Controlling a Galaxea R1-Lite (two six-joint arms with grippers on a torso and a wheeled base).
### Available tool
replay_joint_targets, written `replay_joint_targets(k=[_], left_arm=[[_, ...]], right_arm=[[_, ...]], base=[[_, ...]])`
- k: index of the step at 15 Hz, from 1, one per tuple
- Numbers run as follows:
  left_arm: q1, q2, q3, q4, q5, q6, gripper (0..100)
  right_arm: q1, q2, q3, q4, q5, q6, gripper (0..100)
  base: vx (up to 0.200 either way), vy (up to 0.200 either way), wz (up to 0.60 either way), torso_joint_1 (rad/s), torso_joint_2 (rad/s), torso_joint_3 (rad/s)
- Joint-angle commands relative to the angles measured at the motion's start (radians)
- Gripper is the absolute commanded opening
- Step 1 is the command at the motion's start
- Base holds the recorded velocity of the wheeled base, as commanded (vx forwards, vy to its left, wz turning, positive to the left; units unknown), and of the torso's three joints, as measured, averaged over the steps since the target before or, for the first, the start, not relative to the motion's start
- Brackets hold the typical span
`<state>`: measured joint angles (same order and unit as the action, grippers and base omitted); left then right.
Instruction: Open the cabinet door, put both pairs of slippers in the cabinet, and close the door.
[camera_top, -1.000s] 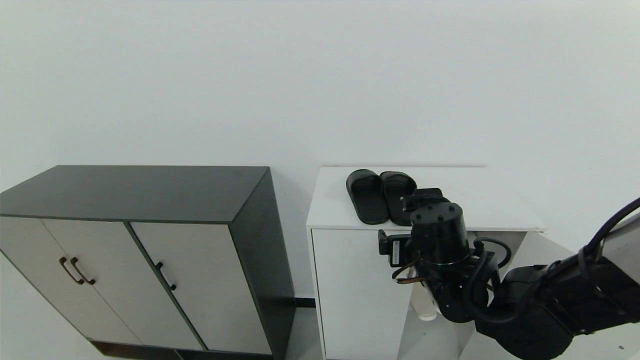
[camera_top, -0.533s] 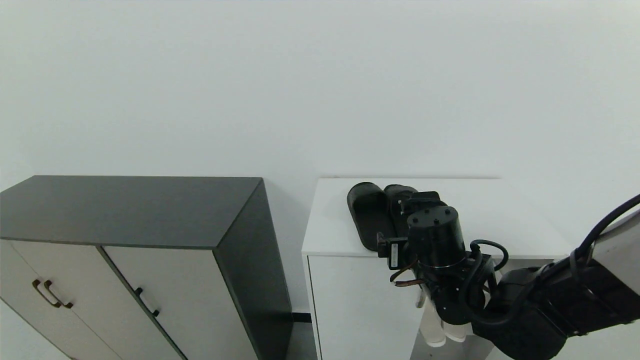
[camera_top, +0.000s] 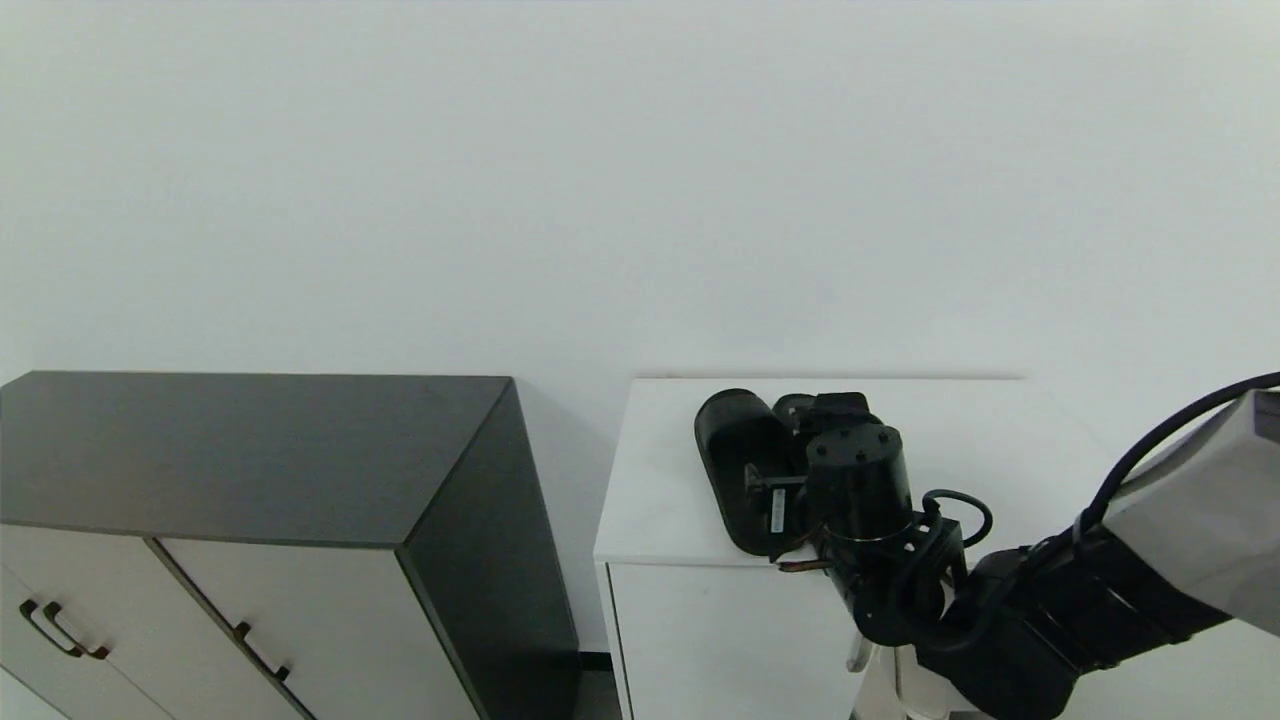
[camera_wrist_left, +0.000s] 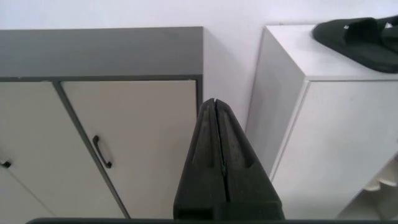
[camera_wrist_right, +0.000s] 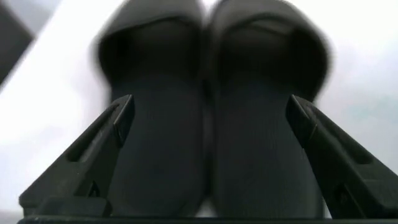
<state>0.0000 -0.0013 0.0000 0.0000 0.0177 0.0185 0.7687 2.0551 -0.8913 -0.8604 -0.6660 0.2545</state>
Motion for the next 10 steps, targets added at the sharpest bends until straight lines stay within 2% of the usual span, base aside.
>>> replay_joint_targets(k=[1,10], left_arm=[[0.000,0.001,0.000,0.000,0.001,0.000,0],[0.000,0.001,0.000,0.000,0.001,-0.002,0]], right_arm=[[-0.022,0.066,-0.023,-0.023,0.006,-0.001,100],[-0.112,0.186,-0.224,-0.026,0.075,-0.067,100]], base=[[0.000,0.000,0.00,0.000,0.00,0.000],[0.000,0.000,0.00,0.000,0.00,0.000]])
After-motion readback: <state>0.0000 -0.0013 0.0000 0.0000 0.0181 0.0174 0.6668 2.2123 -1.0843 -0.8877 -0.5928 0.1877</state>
